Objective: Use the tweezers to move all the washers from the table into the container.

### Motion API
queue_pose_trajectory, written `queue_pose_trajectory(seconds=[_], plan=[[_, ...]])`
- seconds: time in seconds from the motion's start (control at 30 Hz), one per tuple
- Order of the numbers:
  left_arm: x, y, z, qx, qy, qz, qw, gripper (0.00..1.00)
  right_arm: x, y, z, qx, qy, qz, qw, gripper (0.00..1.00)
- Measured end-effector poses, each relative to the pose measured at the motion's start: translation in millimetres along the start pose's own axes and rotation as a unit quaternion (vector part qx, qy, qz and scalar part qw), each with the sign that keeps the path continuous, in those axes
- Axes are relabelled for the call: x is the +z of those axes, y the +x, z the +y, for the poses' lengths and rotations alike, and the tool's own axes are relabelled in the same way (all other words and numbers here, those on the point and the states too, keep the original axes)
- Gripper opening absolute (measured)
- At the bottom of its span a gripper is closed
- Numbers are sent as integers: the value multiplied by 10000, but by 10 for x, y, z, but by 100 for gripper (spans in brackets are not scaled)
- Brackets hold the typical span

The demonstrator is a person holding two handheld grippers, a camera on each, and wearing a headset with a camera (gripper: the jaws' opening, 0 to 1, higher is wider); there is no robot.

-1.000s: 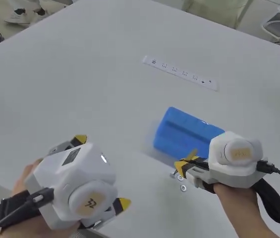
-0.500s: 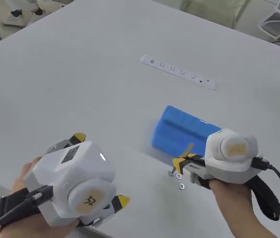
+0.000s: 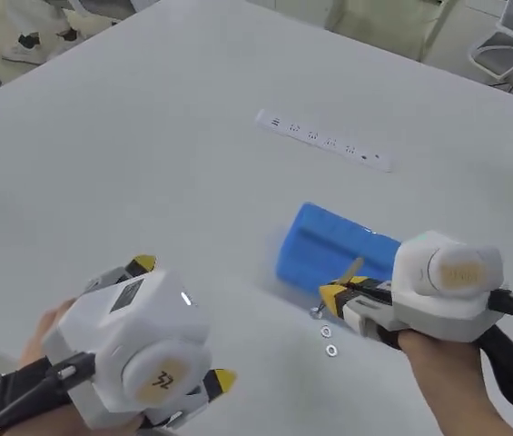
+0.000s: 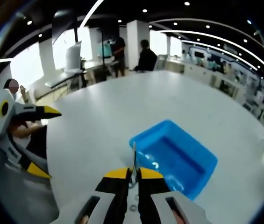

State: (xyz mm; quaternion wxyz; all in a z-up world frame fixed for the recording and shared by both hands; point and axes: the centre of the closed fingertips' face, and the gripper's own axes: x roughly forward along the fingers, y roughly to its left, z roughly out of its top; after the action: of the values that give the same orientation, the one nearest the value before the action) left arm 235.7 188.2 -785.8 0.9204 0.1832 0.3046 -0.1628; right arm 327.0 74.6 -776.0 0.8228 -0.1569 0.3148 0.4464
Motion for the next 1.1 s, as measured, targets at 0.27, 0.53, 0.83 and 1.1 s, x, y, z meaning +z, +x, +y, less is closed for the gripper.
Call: queue_pose_trajectory(seconds=[0.27,0.53,0.83,1.1], plan=[[-6,2,-9,-16,27,16,10000,92,107,-56,-149,-111,-219,-52,9997,3],[-15,3,-12,-45,2,32,10000,92,286,-105,-319,-331,-239,-268,9988,3],[-17,0,-12,-57,-15,37,10000,92,372,-51,-502,-500,-194,-353,9979,4],[-23,4,-11,-54,-7,59,10000,92,293,153,-602,-486,-248,-142,9984,4]])
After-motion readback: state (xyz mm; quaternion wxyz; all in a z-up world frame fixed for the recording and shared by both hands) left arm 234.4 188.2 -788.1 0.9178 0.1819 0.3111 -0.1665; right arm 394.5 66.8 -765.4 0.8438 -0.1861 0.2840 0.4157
